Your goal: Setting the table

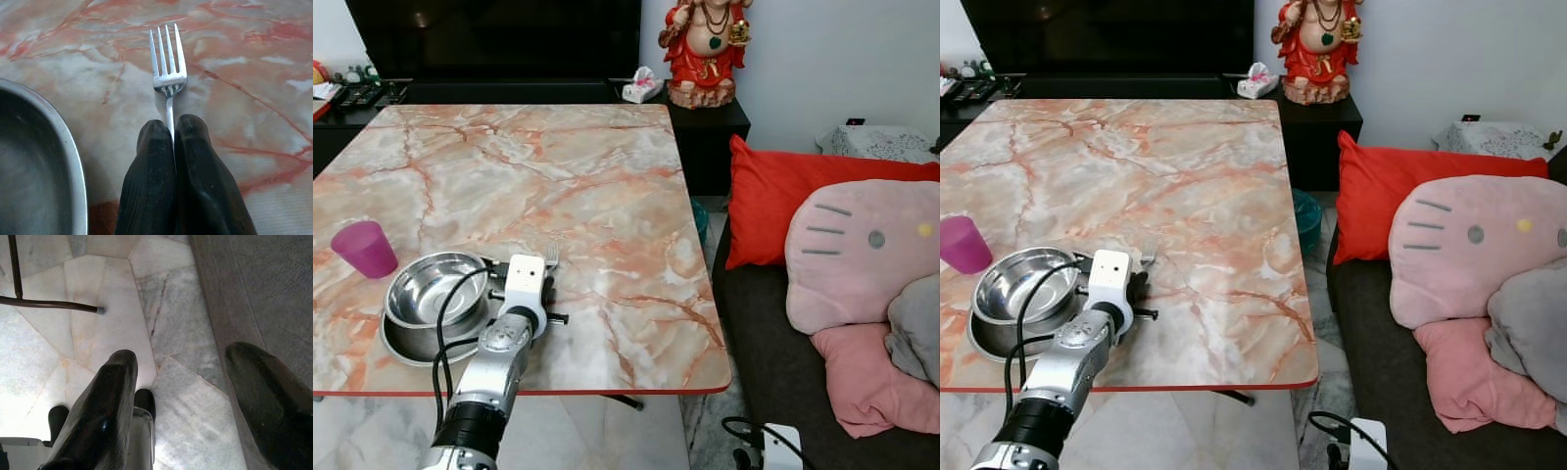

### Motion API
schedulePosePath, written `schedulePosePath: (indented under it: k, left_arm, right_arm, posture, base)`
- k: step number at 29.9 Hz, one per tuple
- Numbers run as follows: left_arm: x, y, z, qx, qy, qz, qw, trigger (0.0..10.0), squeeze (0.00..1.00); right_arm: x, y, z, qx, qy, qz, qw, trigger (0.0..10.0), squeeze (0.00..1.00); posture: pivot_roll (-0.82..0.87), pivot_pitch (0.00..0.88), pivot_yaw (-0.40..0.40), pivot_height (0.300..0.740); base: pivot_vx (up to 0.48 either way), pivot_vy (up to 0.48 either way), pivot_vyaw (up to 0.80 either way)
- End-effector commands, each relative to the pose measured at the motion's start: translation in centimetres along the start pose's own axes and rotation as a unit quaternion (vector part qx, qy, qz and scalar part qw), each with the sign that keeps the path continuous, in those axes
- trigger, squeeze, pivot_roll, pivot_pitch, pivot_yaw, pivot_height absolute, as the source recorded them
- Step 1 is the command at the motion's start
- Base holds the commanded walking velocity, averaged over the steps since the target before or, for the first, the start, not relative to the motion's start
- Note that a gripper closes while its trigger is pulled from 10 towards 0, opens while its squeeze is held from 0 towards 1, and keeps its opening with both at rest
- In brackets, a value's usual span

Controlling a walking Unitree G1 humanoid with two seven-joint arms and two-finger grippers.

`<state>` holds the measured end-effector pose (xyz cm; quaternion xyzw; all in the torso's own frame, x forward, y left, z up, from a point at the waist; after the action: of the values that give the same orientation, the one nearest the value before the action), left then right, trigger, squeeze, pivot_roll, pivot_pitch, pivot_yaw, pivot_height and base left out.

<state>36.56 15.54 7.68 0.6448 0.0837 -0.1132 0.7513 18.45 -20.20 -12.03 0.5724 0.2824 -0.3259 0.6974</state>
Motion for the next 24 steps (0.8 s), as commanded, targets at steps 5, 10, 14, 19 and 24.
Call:
schedulePosePath:
  k: [5,10,14,19,24]
  left_arm:
    - [0.17,-0.07,-0.28,-0.002,0.008,-0.009,1.0,10.0,0.27]
    - [0.15,-0.16,-0.3,-0.002,0.01,-0.011,1.0,10.0,0.27]
    - [0.14,-0.2,-0.33,-0.001,0.01,-0.012,1.0,10.0,0.27]
    - [0.16,-0.26,-0.35,0.002,0.01,-0.013,1.0,10.0,0.28]
    - [0.18,-0.29,-0.31,0.003,0.01,-0.014,1.0,10.0,0.36]
  right_arm:
    - [-0.05,-0.29,0.05,-0.001,0.0,-0.006,1.0,10.0,0.0]
    - [-0.05,-0.31,0.07,-0.001,-0.001,-0.007,1.0,10.0,0.0]
    - [-0.05,-0.32,0.07,-0.001,-0.001,-0.007,1.0,10.0,0.0]
    - [-0.05,-0.31,0.07,-0.003,-0.001,-0.007,1.0,10.0,0.0]
    - [-0.05,-0.3,0.09,-0.003,-0.002,-0.007,1.0,10.0,0.0]
  posture:
    - [0.01,0.02,-0.011,0.74]
    - [0.01,0.02,-0.011,0.74]
    - [0.01,0.021,-0.011,0.74]
    - [0.01,0.02,-0.011,0.74]
    - [0.01,0.02,-0.011,0.74]
  base:
    - [0.0,0.0,0.0]
    - [0.0,0.0,0.0]
    - [0.0,0.0,0.0]
    - [0.0,0.0,0.0]
    - [0.0,0.0,0.0]
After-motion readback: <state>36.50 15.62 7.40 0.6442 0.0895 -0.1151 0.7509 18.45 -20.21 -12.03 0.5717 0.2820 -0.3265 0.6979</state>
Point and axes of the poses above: a point about 5 cm out from each wrist's last joint towards the gripper, its own x axis pointing out of the wrist towards the gripper, its own y axis along the axis of the wrist's last joint, z = x × y, the point moved 4 cm from there along x, pointing out of the wrist towards the gripper, and after that the axes turned 14 degrees about -x, right-handed, at the moved point
